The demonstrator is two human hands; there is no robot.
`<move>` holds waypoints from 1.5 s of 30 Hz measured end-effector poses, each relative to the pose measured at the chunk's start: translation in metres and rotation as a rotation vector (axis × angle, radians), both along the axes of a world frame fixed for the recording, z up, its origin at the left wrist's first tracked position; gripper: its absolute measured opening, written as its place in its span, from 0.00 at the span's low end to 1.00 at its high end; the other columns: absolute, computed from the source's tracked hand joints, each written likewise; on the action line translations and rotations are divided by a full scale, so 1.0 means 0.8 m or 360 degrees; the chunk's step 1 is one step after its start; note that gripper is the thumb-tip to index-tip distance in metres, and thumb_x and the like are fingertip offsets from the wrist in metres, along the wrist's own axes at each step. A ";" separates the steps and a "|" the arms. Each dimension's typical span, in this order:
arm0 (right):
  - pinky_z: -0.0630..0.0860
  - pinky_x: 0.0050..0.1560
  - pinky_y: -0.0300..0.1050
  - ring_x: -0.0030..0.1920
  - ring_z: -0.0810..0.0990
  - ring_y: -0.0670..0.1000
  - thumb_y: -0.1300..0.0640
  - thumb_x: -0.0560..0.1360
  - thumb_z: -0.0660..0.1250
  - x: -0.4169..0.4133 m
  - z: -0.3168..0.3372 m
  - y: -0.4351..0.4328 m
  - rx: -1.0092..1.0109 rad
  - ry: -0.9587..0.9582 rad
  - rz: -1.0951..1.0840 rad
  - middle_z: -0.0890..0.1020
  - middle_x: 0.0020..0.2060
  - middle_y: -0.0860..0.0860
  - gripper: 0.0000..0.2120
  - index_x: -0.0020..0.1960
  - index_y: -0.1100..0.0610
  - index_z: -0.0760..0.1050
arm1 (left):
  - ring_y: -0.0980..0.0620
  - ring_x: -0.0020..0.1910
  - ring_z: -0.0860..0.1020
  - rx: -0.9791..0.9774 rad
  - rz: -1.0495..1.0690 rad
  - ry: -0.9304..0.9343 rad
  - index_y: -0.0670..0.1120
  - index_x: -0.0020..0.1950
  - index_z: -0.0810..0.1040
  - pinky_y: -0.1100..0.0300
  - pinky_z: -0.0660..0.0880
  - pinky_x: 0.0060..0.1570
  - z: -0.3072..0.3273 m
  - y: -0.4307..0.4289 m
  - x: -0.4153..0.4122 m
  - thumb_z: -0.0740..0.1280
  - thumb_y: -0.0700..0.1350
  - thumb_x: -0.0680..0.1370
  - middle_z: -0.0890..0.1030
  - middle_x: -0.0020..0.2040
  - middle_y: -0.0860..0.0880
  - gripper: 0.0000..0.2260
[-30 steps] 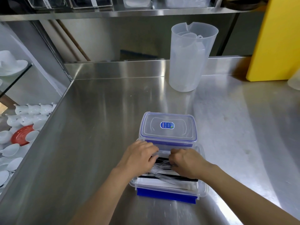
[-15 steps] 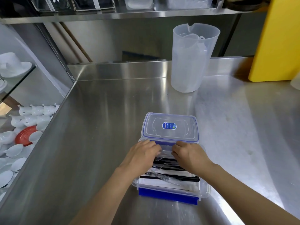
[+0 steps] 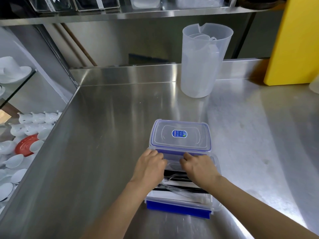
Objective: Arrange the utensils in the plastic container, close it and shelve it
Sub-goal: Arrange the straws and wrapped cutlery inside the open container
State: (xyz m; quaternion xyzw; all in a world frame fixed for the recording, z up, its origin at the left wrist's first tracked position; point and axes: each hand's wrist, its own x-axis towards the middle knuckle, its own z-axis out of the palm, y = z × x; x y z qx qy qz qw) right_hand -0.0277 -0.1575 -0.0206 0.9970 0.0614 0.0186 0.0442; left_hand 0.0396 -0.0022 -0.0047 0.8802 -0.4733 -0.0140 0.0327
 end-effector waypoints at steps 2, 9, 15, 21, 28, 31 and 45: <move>0.69 0.16 0.35 0.16 0.75 0.51 0.62 0.42 0.80 0.001 -0.001 0.001 -0.0002 -0.0016 0.0013 0.78 0.21 0.51 0.15 0.24 0.55 0.77 | 0.51 0.31 0.76 -0.0043 -0.0002 0.0001 0.47 0.32 0.83 0.59 0.75 0.41 -0.004 0.001 -0.001 0.75 0.45 0.66 0.79 0.28 0.51 0.04; 0.67 0.15 0.34 0.16 0.74 0.51 0.63 0.41 0.80 0.003 -0.004 -0.001 0.0002 -0.0057 0.0024 0.77 0.20 0.51 0.15 0.23 0.56 0.76 | 0.48 0.40 0.77 -0.0004 -0.0046 0.0118 0.47 0.43 0.84 0.55 0.74 0.45 0.004 0.006 -0.002 0.75 0.40 0.68 0.81 0.38 0.49 0.06; 0.70 0.15 0.36 0.15 0.75 0.52 0.61 0.42 0.82 0.000 -0.010 0.003 -0.0082 -0.0041 0.0013 0.78 0.19 0.52 0.17 0.25 0.57 0.78 | 0.49 0.29 0.76 -0.0020 -0.0087 0.0075 0.45 0.31 0.82 0.60 0.74 0.32 0.010 0.007 -0.005 0.77 0.32 0.56 0.77 0.28 0.49 0.11; 0.72 0.16 0.37 0.16 0.76 0.51 0.59 0.45 0.82 -0.003 -0.010 0.007 -0.0197 -0.0030 0.0043 0.80 0.22 0.52 0.16 0.29 0.57 0.79 | 0.50 0.26 0.73 -0.0045 -0.0114 0.0074 0.45 0.28 0.79 0.63 0.70 0.26 0.015 0.020 -0.006 0.77 0.31 0.54 0.75 0.26 0.50 0.12; 0.69 0.14 0.36 0.14 0.75 0.52 0.61 0.40 0.83 0.000 -0.004 0.004 -0.0101 -0.0119 0.0013 0.79 0.21 0.52 0.19 0.28 0.57 0.79 | 0.49 0.21 0.70 -0.0068 0.0117 0.0040 0.43 0.24 0.76 0.64 0.67 0.18 0.012 0.015 -0.010 0.76 0.27 0.49 0.72 0.23 0.48 0.15; 0.67 0.15 0.35 0.15 0.74 0.54 0.63 0.44 0.81 -0.001 0.000 0.007 0.0041 -0.0251 -0.0002 0.78 0.22 0.53 0.16 0.28 0.58 0.78 | 0.48 0.19 0.69 -0.0157 0.0205 0.0054 0.42 0.23 0.73 0.65 0.63 0.18 0.013 0.009 -0.010 0.75 0.26 0.49 0.72 0.23 0.47 0.16; 0.74 0.21 0.39 0.24 0.78 0.54 0.64 0.59 0.78 -0.006 0.004 0.000 0.0333 -0.0236 0.0272 0.81 0.27 0.52 0.13 0.41 0.57 0.82 | 0.50 0.46 0.75 -0.0433 0.0289 0.0263 0.45 0.50 0.78 0.63 0.64 0.35 -0.005 0.009 0.000 0.65 0.33 0.74 0.81 0.45 0.49 0.09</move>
